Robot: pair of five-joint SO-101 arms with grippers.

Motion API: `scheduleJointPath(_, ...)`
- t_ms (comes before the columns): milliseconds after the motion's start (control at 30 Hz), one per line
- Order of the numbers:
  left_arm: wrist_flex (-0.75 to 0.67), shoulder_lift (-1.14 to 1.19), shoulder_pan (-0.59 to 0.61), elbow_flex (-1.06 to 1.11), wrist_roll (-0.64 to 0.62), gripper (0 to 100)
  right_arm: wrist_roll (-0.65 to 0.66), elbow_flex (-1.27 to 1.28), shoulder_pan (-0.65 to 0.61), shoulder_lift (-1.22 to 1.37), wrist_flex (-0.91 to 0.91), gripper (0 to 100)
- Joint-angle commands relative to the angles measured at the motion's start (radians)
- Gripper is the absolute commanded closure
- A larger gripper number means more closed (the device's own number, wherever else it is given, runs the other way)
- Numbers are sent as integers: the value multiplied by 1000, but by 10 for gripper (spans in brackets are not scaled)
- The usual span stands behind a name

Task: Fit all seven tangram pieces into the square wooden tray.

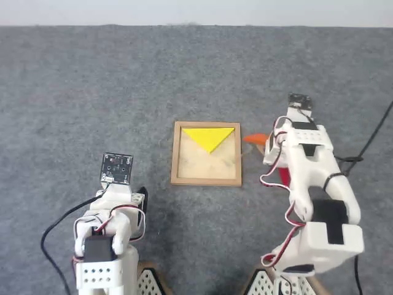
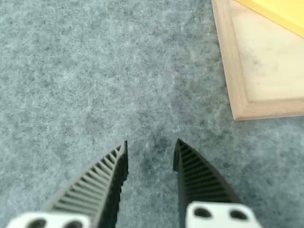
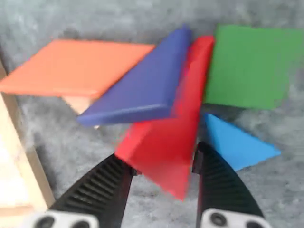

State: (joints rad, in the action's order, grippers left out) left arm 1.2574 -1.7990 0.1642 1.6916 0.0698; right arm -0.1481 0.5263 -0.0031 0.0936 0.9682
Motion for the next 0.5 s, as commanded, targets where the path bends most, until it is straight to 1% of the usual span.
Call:
scheduleJointPath(0, 9, -28, -2, -8, 6, 847, -43, -44, 41, -76, -51, 819)
scheduleJointPath(100, 9, -28, -2, -8, 6, 847, -49, -44, 35, -76, -68, 830)
scheduleJointPath(233, 9, -28, -2, -8, 6, 847, -48, -46, 33, -71, -82, 918)
scheduleJointPath(467, 9, -28, -2, -8, 6, 847, -52, -43, 41, -74, -79, 995)
